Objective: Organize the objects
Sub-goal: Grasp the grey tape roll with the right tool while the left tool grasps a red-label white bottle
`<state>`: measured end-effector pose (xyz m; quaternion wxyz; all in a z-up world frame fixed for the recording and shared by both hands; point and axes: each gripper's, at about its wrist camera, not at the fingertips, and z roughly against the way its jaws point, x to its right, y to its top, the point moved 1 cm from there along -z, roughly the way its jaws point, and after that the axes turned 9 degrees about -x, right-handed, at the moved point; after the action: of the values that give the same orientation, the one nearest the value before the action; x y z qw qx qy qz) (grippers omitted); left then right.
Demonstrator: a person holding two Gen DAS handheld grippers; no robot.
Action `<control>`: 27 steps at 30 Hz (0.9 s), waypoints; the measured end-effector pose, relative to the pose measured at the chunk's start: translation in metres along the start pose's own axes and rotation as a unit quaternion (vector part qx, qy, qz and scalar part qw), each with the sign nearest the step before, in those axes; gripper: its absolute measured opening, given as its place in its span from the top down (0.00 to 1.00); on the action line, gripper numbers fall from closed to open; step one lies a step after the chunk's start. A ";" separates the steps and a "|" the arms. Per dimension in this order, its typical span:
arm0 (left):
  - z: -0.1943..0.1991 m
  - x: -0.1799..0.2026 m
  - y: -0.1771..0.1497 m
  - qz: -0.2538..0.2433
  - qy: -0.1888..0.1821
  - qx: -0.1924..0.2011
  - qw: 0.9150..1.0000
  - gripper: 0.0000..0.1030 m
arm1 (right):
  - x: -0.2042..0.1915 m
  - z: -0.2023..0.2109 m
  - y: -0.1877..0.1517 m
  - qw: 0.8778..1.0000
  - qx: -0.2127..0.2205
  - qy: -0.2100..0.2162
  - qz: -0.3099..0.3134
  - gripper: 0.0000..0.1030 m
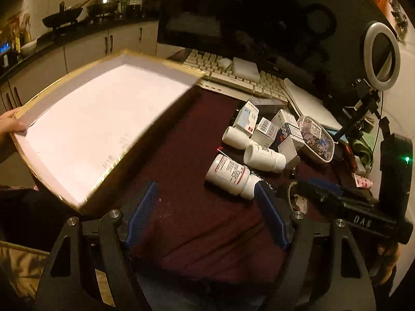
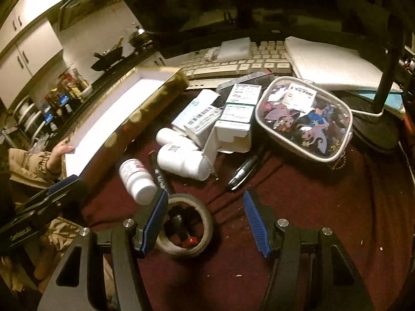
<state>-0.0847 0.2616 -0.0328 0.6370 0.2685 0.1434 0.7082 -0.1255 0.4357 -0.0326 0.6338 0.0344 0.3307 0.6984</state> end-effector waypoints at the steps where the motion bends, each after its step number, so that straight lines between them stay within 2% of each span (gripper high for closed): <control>1: 0.004 -0.005 -0.006 0.003 -0.006 -0.005 1.000 0.25 | 0.000 -0.002 -0.001 1.000 -0.006 0.004 0.003 0.41; 4: -0.019 0.022 0.009 0.023 -0.009 -0.024 0.999 0.25 | 0.003 -0.004 -0.002 1.000 -0.012 0.002 0.005 0.41; 7: -0.038 0.059 0.008 0.031 -0.001 -0.041 0.999 0.25 | 0.010 -0.007 -0.004 1.000 -0.016 0.021 -0.003 0.41; 8: -0.027 0.043 0.000 0.029 -0.007 -0.047 0.998 0.25 | 0.010 -0.010 -0.004 0.999 -0.025 0.020 -0.005 0.42; 9: -0.034 0.059 0.000 0.033 -0.010 -0.054 0.998 0.25 | 0.010 -0.012 -0.004 0.999 -0.028 0.018 -0.004 0.44; 12: -0.056 0.108 0.007 0.032 -0.018 -0.065 0.997 0.25 | 0.008 -0.014 -0.007 1.000 -0.026 0.015 0.000 0.60; 17: -0.084 0.154 0.026 0.048 -0.026 -0.081 0.995 0.25 | 0.006 -0.014 -0.008 1.000 -0.027 0.011 0.005 0.88; 18: -0.091 0.170 0.028 0.049 -0.030 -0.084 0.995 0.25 | 0.008 -0.011 -0.007 1.000 -0.019 0.005 0.001 0.88; 19: -0.090 0.158 0.017 0.049 -0.031 -0.084 0.995 0.25 | 0.012 -0.008 -0.006 1.000 -0.007 -0.003 -0.007 0.89; 21: -0.101 0.189 0.019 0.053 -0.033 -0.080 0.995 0.25 | 0.020 -0.005 -0.004 1.000 0.003 -0.008 -0.021 0.90; 22: -0.100 0.183 0.021 0.058 -0.039 -0.077 0.995 0.25 | 0.024 -0.005 -0.003 1.000 0.003 -0.008 -0.029 0.90; 25: -0.129 0.222 0.032 0.079 -0.051 -0.073 0.993 0.25 | 0.028 -0.006 -0.001 0.999 0.006 -0.007 -0.041 0.91; 27: -0.137 0.226 0.026 0.078 -0.045 -0.087 0.992 0.25 | 0.028 -0.008 -0.001 0.999 0.009 -0.008 -0.042 0.91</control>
<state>-0.1936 0.4983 -0.0859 0.6067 0.2541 0.0315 0.7526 -0.1336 0.4582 -0.0498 0.6647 0.0314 0.3331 0.6681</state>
